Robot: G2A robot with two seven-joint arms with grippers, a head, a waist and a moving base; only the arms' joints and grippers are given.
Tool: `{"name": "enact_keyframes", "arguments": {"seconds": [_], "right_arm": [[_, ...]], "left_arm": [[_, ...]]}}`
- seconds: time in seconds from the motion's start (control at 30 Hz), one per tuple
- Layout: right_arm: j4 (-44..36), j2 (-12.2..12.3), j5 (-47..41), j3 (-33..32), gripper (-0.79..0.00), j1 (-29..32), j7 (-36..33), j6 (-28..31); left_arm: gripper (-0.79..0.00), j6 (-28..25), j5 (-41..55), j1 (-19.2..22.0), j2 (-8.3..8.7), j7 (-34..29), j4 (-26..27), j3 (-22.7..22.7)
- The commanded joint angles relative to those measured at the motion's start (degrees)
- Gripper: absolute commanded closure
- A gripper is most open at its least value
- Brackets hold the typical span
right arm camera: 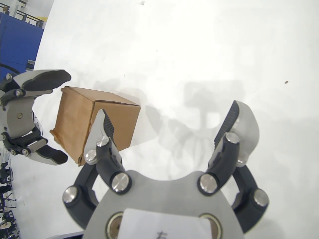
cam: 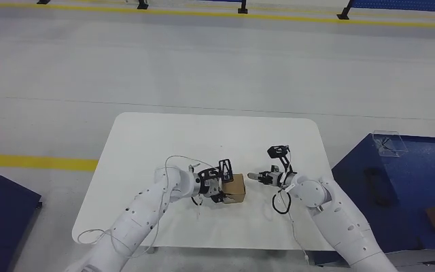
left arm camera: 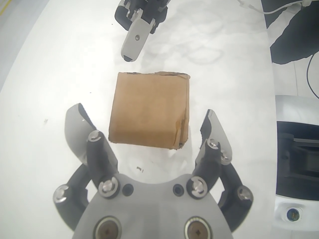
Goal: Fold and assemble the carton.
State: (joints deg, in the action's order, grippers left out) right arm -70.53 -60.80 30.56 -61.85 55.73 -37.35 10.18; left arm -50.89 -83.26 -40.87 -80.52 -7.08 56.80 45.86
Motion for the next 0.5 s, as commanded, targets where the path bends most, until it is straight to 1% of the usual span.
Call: {"name": "enact_keyframes", "arguments": {"seconds": [0.0,0.13,0.23,0.33,0.37,0.4,0.43,0.47], "right_arm": [[0.11,-0.03,-0.18,-0.22,-0.785,-0.05,-0.11,-0.07],[0.09,-0.07,-0.28,-0.61,-0.785,0.04,-0.04,-0.15],[-0.07,-0.08,0.00,-0.74,-0.785,0.16,-0.33,-0.30],[-0.07,-0.08,0.00,-0.74,-0.785,0.16,-0.33,-0.30],[-0.07,-0.08,0.00,-0.74,-0.785,0.16,-0.33,-0.30],[-0.07,-0.08,0.00,-0.74,-0.785,0.16,-0.33,-0.30],[-0.07,-0.08,0.00,-0.74,-0.785,0.16,-0.33,-0.30],[-0.07,-0.08,0.00,-0.74,-0.785,0.16,-0.33,-0.30]], "left_arm": [[-0.699,0.25,0.15,0.24,-0.17,-0.04,-0.43,-0.36],[-0.696,0.74,0.34,0.88,-0.50,-0.10,-1.41,-0.96],[-0.646,0.93,0.35,1.23,-0.67,0.12,-1.89,-1.30],[-0.671,1.09,0.48,1.46,-0.79,0.38,-2.29,-1.49],[-0.588,1.18,0.38,1.54,-0.81,0.50,-2.27,-1.55],[-0.403,1.26,0.33,1.59,-0.82,0.63,-2.31,-1.56],[-0.372,1.55,0.22,1.62,-0.81,0.67,-2.35,-1.54],[-0.379,1.74,0.09,1.63,-0.81,0.65,-2.38,-1.54]]}}
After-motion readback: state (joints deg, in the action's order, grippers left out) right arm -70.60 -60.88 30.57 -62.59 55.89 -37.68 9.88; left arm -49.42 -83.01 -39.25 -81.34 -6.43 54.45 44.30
